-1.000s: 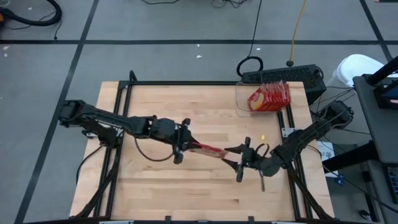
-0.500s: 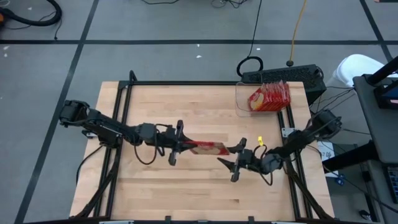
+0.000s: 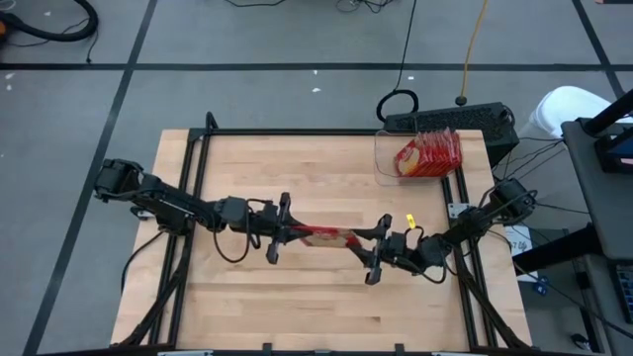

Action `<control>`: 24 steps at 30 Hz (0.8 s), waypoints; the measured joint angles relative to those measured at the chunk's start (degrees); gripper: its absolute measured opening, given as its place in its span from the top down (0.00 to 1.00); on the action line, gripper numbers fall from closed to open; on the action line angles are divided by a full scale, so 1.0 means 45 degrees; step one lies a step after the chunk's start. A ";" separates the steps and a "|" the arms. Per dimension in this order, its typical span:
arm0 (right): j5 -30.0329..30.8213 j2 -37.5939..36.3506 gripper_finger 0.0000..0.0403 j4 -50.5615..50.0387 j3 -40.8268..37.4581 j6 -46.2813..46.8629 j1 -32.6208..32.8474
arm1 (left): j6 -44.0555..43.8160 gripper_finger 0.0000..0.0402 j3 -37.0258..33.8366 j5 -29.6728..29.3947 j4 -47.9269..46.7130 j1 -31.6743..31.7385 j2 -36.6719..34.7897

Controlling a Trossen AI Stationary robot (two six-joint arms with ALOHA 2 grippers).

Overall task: Sort popcorn bags into baskets
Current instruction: Put the red popcorn bag into the transparent bin

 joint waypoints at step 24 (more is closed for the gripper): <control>0.3754 -0.4153 0.98 -0.6487 0.0718 -0.0916 0.0097 | 0.1246 0.34 0.0019 -0.6309 -0.1593 0.0034 -0.0141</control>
